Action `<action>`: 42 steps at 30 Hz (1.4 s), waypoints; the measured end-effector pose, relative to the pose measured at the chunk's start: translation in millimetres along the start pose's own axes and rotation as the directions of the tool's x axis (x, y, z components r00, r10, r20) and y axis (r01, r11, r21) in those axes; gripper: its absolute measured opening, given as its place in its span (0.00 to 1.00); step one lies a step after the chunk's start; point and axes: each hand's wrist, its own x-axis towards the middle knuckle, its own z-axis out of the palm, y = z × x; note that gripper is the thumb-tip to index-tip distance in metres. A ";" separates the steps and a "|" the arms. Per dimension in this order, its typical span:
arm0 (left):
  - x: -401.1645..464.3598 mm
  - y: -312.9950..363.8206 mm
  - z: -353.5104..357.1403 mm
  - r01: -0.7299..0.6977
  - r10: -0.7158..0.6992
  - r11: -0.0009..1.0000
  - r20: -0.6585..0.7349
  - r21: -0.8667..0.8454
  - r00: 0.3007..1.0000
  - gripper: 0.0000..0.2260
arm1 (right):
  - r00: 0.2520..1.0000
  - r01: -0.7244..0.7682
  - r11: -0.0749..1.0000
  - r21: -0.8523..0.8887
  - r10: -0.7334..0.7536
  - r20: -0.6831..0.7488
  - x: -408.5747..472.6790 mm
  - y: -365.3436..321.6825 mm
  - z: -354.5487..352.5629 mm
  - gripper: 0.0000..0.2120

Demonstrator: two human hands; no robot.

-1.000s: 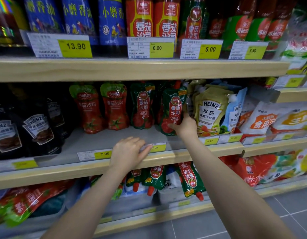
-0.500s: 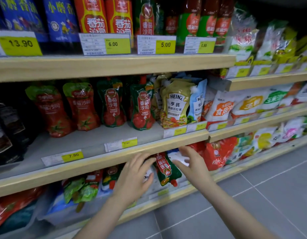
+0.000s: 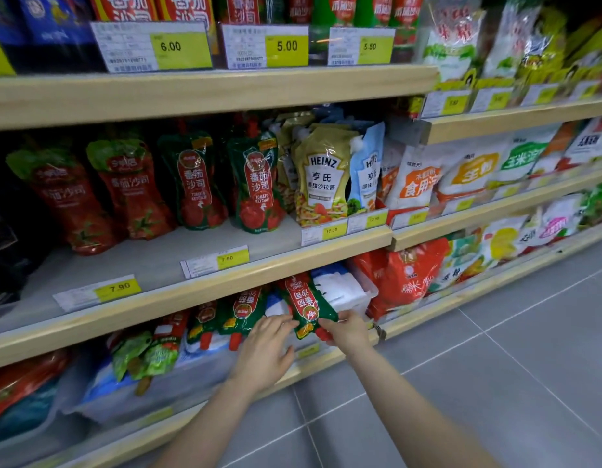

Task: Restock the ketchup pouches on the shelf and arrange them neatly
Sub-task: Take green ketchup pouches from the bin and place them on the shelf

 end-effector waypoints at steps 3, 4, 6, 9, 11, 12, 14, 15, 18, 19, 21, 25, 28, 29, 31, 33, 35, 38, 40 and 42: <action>2.8 0.1 -0.1 -0.002 0.001 1.000 -0.023 -0.022 1.000 0.20 | 0.997 -0.055 0.991 0.119 0.048 0.063 2.5 1.1 -4.5 0.08; 3.9 0.5 -0.8 -0.002 0.000 0.999 -0.035 -0.037 0.999 0.20 | 0.996 -0.060 0.986 0.154 0.049 0.076 1.4 1.4 -6.1 0.11; 6.1 2.2 -3.7 -0.011 0.007 0.998 -0.058 -0.063 0.998 0.20 | 0.996 -0.045 0.979 0.201 0.028 0.084 -2.0 -0.3 -12.4 0.13; 10.3 7.3 -8.6 -0.026 0.022 0.996 -0.056 -0.083 0.998 0.21 | 0.994 0.094 0.992 0.088 -0.099 0.048 -7.3 -6.5 -34.5 0.12; 16.7 13.3 -12.1 -0.017 0.013 0.994 -0.035 -0.105 0.999 0.26 | 0.972 0.233 0.969 -0.076 -0.232 0.026 -12.3 -13.7 -55.4 0.09; 21.5 17.1 -14.4 -0.006 0.004 0.993 -0.019 -0.114 1.000 0.30 | 0.955 0.295 0.946 -0.133 -0.294 0.032 -16.0 -19.7 -64.7 0.08; 33.9 26.6 -19.2 -0.010 0.011 0.992 0.004 -0.123 1.000 0.37 | 0.911 0.411 0.890 -0.200 -0.405 0.069 -24.1 -35.8 -78.1 0.06; 40.1 31.6 -21.0 -0.021 0.022 0.993 0.012 -0.118 1.000 0.40 | 0.883 0.468 0.850 -0.241 -0.461 0.087 -28.1 -46.0 -81.9 0.05; 53.8 44.0 -25.3 -0.036 0.039 0.995 0.034 -0.097 0.999 0.43 | 0.782 0.614 0.698 -0.369 -0.600 0.168 -36.7 -79.6 -93.9 0.04; 57.3 45.2 -26.1 -0.034 0.037 0.993 0.018 -0.110 0.999 0.43 | 0.757 0.646 0.658 -0.387 -0.616 0.217 -40.1 -91.6 -98.8 0.04; 64.3 44.4 -28.1 -0.013 0.012 0.983 -0.005 -0.182 1.000 0.41 | 0.730 0.683 0.623 -0.381 -0.600 0.328 -46.6 -112.1 -108.0 0.04; 68.5 50.1 -33.1 0.159 -0.061 0.886 0.232 -0.436 0.971 0.24 | 0.697 0.710 0.631 -0.312 -0.569 0.437 -55.3 -133.4 -108.1 0.04; 59.8 52.4 -28.2 0.233 -0.123 0.810 0.233 -0.539 0.965 0.21 | 0.721 0.676 0.723 -0.145 -0.607 0.335 -53.9 -132.0 -101.1 0.04; 56.9 52.2 -27.3 0.257 -0.150 0.783 0.228 -0.567 0.962 0.21 | 0.732 0.662 0.743 -0.097 -0.613 0.298 -52.3 -128.5 -100.9 0.05; 52.2 50.6 -29.8 0.299 -0.200 0.738 0.228 -0.605 0.953 0.21 | 0.750 0.624 0.782 0.001 -0.599 0.281 -50.8 -118.5 -98.3 0.04; 50.0 48.5 -34.9 0.313 -0.219 0.729 0.225 -0.609 0.949 0.22 | 0.775 0.577 0.814 0.065 -0.571 0.270 -52.6 -111.8 -91.6 0.03; 48.2 45.4 -37.4 0.321 -0.230 0.727 0.225 -0.606 0.947 0.24 | 0.800 0.546 0.836 0.055 -0.540 0.261 -57.6 -115.1 -84.5 0.07; 43.6 41.6 -39.7 0.332 -0.252 0.701 0.217 -0.631 0.943 0.26 | 0.821 0.509 0.861 0.013 -0.489 0.293 -61.5 -129.0 -76.5 0.10; 41.3 40.8 -41.8 0.326 -0.246 0.683 0.215 -0.654 0.945 0.28 | 0.826 0.493 0.869 0.026 -0.478 0.297 -61.3 -135.8 -72.9 0.09; 40.7 41.1 -43.3 0.324 -0.240 0.659 0.219 -0.679 0.946 0.28 | 0.827 0.488 0.870 0.075 -0.488 0.279 -60.0 -136.8 -69.2 0.09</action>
